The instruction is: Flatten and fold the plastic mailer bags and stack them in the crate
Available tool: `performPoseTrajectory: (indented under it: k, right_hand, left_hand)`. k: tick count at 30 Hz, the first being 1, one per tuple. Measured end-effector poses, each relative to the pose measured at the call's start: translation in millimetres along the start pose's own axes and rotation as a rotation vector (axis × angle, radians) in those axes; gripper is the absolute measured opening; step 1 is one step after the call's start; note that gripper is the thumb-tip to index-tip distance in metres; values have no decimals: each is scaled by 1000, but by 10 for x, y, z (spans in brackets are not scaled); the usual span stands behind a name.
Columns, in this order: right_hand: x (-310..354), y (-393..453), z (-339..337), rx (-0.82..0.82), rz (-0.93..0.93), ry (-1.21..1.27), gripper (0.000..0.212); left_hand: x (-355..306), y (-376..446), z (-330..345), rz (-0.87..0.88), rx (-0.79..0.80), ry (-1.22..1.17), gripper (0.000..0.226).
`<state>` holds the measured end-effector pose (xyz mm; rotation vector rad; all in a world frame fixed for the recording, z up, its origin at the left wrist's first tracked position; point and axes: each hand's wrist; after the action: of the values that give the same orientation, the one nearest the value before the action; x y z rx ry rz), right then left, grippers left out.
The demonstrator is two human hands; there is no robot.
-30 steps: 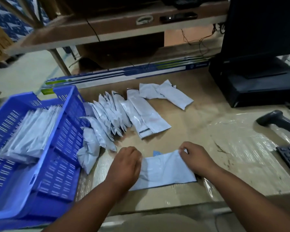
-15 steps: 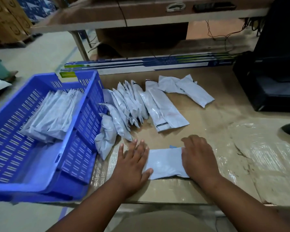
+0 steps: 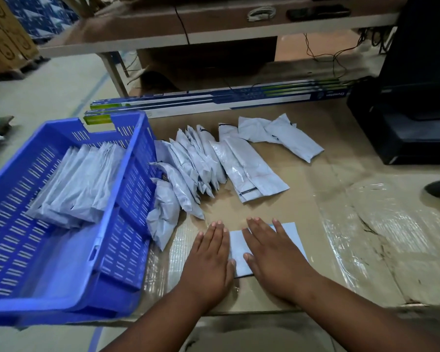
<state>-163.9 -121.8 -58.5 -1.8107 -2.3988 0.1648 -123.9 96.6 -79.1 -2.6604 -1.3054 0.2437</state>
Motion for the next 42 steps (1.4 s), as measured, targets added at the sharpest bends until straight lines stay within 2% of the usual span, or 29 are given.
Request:
performPoseTrajectory:
  k: [2, 7, 19, 21, 25, 27, 29, 32, 34, 39, 42]
  right_hand:
    - [80, 34, -75, 27, -7, -11, 62]
    - [171, 124, 73, 137, -63, -61, 68]
    - [91, 76, 203, 127, -89, 138, 75]
    - [53, 50, 194, 84, -115, 278, 74]
    - [-82, 0, 126, 55, -162, 884, 69]
    - [-125, -21, 100, 58, -150, 1025, 69]
    - [-123, -16, 54, 76, -136, 949, 67]
    - [-114, -38, 91, 77, -83, 319, 70]
    - [-143, -89, 114, 72, -28, 104, 77]
    - [-244, -135, 242, 94, -27, 103, 87]
    - [-263, -122, 260, 129, -41, 145, 83]
  left_hand:
    - [-22, 15, 73, -55, 18, 3, 72]
    - [10, 40, 121, -42, 26, -6, 73]
    - [7, 30, 102, -37, 52, -30, 73]
    - [-35, 33, 2, -30, 52, -27, 72]
    - [-287, 194, -75, 107, 35, -96, 68]
    - [-386, 220, -6, 79, 65, -120, 68]
    - [-406, 219, 51, 49, 64, -104, 67]
    - [-385, 240, 78, 69, 72, -95, 72]
    - [-381, 259, 115, 61, 67, -75, 74]
    - [-412, 257, 126, 4, 85, -16, 73]
    - [-410, 260, 120, -2, 77, 9, 74]
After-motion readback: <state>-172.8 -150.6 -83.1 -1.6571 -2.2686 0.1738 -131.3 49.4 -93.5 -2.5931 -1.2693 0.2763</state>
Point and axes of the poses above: each hand's wrist, its own y-axis towards the middle knuckle, its own z-axis out of the palm, x = y × z, and after that the axes turned 14 degrees about x, right-handed
